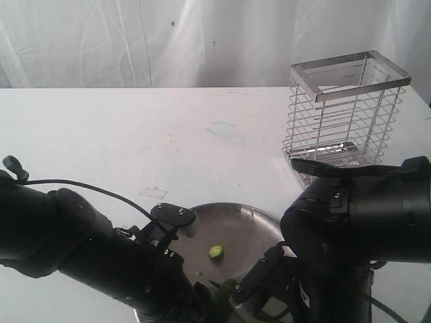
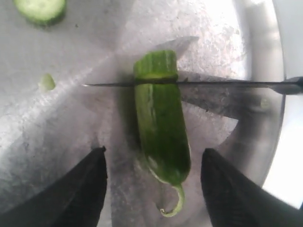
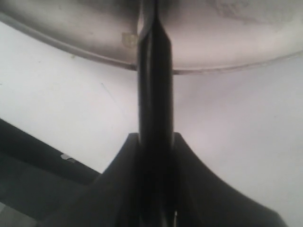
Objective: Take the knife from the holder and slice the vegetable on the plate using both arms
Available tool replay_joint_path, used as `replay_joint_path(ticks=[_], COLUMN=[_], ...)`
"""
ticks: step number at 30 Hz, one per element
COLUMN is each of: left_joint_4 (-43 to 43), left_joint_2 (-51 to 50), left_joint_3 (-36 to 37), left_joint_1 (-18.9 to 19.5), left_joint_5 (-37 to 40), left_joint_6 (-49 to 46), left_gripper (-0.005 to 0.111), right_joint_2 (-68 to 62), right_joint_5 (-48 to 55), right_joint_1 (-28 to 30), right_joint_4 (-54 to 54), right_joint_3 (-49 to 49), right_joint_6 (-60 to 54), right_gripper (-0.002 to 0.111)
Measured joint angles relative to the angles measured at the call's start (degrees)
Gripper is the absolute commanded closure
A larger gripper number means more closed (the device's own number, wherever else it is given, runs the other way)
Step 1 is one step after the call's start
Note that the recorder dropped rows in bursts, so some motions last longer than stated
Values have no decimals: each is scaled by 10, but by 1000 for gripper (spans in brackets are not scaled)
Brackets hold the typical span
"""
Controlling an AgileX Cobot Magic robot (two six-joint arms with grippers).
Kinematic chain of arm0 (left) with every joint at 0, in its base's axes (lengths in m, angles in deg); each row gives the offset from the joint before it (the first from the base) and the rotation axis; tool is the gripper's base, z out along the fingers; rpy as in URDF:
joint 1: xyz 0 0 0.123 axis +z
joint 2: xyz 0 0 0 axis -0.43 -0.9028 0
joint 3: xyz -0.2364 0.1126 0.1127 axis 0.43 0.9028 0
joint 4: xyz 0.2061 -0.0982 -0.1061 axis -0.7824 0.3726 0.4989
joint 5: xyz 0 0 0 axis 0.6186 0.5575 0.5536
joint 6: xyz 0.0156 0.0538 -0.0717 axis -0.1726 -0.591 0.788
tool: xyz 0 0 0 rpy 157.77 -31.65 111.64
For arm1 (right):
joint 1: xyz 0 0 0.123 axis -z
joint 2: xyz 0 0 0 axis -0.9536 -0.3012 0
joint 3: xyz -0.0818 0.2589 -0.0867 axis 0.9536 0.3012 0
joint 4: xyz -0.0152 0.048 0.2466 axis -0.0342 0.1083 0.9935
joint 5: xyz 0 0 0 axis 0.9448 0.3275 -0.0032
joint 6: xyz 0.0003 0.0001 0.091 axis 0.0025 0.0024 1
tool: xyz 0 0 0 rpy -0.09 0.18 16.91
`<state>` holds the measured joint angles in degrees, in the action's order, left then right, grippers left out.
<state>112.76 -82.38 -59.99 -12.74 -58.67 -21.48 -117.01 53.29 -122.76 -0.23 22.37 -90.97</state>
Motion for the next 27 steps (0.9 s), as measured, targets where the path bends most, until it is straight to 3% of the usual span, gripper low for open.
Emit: replay_joint_path(ticks=[4, 9, 12, 27], left_joint_4=[14, 47, 52, 67], left_joint_2=[-3, -7, -7, -7], left_joint_3=[0, 0, 0, 0], left_joint_1=[0, -5, -5, -5], left_joint_5=[-7, 10, 15, -9], left_joint_6=[0, 0, 0, 15], left_gripper=[59, 93, 106, 107], right_joint_2=[0, 0, 0, 0], right_joint_5=[19, 29, 29, 38], right_joint_1=[0, 0, 0, 0], right_joint_4=[-6, -14, -14, -14], right_joint_3=[0, 0, 0, 0], right_joint_6=[0, 0, 0, -1], right_gripper=[108, 108, 108, 108])
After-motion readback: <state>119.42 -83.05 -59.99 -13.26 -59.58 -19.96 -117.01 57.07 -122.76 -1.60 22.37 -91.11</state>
